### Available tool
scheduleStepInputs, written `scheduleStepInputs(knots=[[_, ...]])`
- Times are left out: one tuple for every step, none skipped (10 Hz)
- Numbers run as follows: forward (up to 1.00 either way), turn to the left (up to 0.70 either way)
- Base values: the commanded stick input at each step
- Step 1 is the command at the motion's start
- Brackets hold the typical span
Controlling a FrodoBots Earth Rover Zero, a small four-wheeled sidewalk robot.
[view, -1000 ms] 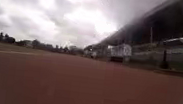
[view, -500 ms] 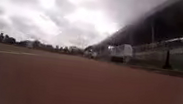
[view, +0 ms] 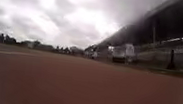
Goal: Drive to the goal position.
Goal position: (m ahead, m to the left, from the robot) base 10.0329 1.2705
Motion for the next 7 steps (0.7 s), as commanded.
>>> scheduleStepInputs(knots=[[0.70,0.00],[0.70,0.00],[0.70,0.00],[0.70,0.00],[0.70,0.00],[0.70,0.00],[0.70,0.00]])
